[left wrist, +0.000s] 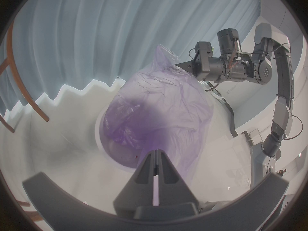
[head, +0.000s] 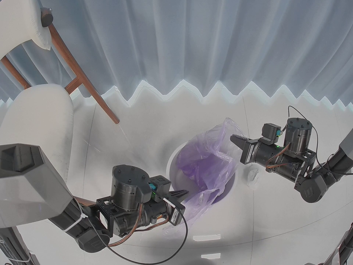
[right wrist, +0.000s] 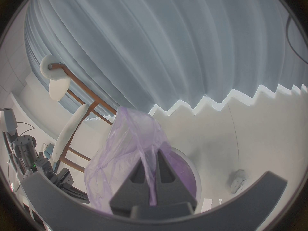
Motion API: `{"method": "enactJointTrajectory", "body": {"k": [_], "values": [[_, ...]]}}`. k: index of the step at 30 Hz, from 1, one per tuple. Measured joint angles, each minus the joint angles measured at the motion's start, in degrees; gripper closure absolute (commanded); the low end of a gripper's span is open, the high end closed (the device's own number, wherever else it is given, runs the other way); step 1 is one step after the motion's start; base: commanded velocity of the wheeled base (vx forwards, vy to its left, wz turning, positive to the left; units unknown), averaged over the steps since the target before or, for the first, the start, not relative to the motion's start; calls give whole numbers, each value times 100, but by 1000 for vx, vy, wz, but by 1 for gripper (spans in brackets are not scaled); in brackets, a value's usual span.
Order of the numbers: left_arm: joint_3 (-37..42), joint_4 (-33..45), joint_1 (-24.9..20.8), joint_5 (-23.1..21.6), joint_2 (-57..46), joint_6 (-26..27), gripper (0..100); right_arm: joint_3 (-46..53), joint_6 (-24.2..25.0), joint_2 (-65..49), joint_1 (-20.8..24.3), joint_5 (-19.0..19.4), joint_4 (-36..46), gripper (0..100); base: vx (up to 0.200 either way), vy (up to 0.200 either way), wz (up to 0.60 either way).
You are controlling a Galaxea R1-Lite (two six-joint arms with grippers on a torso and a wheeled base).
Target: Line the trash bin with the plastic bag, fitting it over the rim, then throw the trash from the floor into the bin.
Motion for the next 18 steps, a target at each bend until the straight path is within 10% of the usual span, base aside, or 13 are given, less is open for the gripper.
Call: {"method": "enactJointTrajectory", "body": {"k": [10,11,18], "values": [[319,-35,123,-88,-262,0,100,141,6,-10,2,0,-101,100,0,0,0],[396,-35,123,-91,-322,11,0,160,6,-10,2,-2,-106,100,0,0,0],[997,-22,101,-168,-818,273,0,299,6,-5,4,-9,-207,100,0,0,0]]}}
